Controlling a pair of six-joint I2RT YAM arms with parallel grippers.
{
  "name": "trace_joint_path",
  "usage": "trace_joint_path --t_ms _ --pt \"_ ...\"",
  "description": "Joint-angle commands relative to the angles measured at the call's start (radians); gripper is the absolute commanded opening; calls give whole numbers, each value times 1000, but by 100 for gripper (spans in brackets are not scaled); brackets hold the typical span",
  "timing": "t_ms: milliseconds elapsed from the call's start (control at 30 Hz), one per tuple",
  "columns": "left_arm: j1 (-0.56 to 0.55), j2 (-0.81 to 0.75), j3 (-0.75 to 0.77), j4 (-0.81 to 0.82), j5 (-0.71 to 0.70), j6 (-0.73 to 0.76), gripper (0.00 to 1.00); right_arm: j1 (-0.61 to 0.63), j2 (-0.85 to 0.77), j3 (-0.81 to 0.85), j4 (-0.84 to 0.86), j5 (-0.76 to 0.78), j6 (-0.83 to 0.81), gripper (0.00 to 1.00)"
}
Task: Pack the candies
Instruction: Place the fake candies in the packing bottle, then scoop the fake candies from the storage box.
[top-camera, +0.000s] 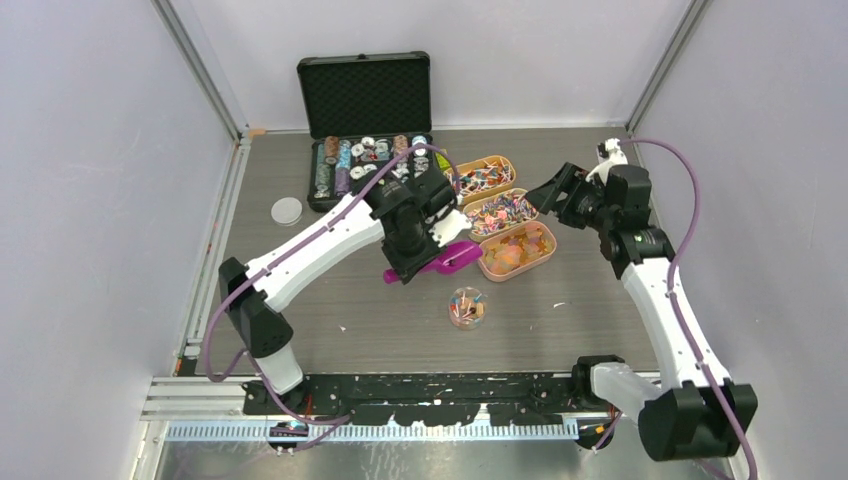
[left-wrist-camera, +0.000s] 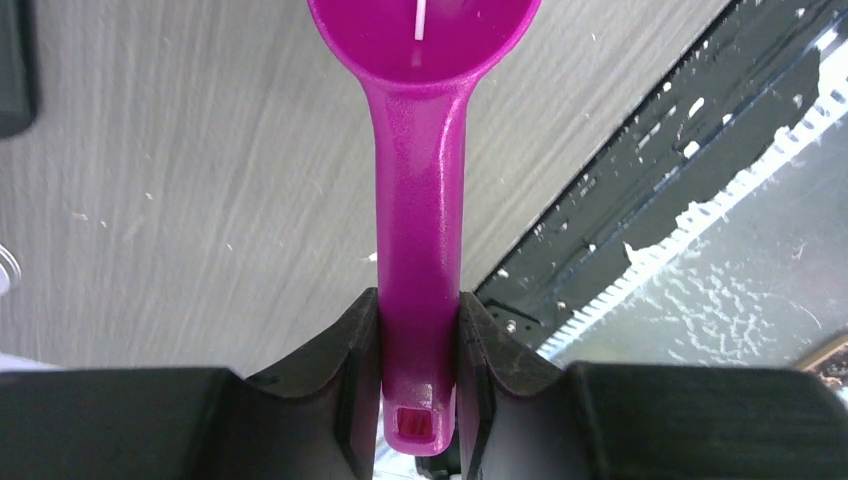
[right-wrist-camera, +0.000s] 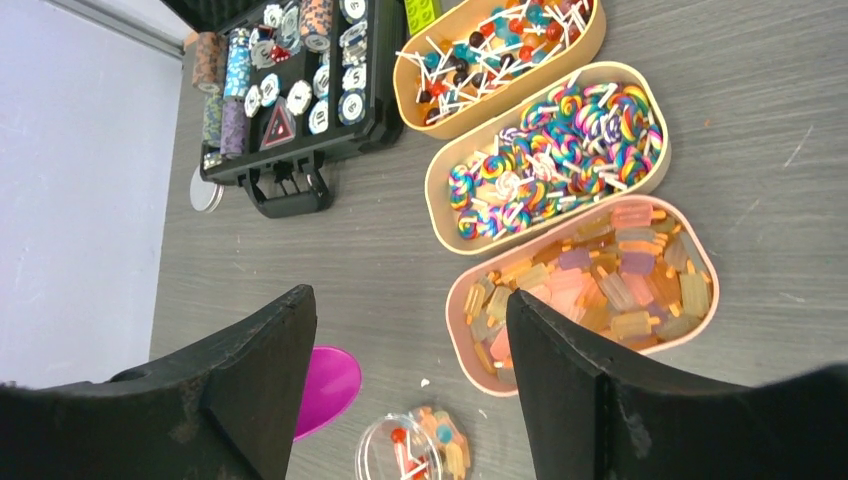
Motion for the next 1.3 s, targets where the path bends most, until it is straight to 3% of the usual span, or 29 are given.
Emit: trace_joint_path --t_ms 0,533,767,1267 --pt "-76 -48 -13 -98 -77 -125 0 0 -101 -33 -17 21 -24 75" --pt "-194 20 -34 -237 -81 -266 0 -1 -195 -104 -47 47 -106 76" --pt "-204 37 -92 -243 8 -312 0 -1 -211 -116 -52 45 -118 76" --pt "-227 54 -114 -335 4 -362 0 -2 -216 -130 -55 42 -105 76"
